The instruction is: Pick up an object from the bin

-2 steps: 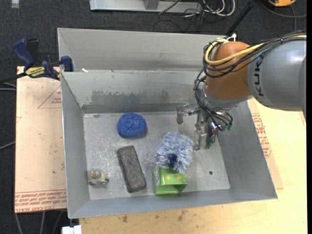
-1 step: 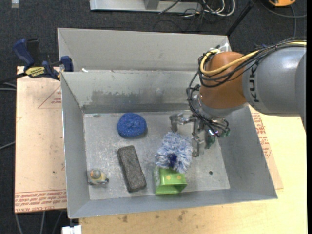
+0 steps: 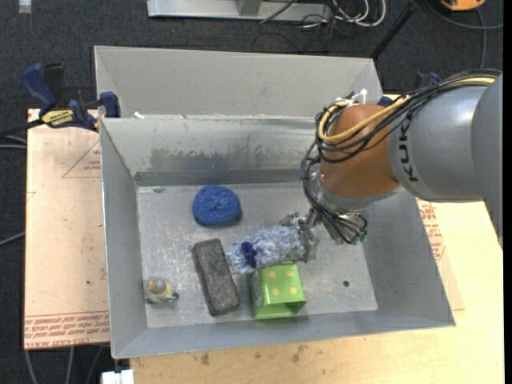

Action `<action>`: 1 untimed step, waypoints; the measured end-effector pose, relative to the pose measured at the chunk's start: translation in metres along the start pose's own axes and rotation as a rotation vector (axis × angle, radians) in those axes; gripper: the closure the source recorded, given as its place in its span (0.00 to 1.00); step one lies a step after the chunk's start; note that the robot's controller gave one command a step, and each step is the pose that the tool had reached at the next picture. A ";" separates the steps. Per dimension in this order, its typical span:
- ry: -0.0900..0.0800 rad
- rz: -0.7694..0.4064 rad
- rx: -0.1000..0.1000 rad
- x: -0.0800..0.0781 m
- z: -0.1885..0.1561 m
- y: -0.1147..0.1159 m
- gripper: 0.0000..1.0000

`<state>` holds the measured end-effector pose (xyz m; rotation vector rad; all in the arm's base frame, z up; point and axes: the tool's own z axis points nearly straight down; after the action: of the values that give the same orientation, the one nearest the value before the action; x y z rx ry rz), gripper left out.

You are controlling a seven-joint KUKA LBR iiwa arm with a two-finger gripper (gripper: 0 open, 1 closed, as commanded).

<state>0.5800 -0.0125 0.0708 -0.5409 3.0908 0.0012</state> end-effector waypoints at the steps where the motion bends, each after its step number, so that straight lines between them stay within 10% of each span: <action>1: 0.000 0.000 0.000 0.000 0.000 0.000 1.00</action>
Offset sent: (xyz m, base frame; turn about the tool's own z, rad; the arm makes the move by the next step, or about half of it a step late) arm 0.0168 0.0141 0.1636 0.0439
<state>0.5800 -0.0125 0.0708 -0.5411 3.0907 0.0011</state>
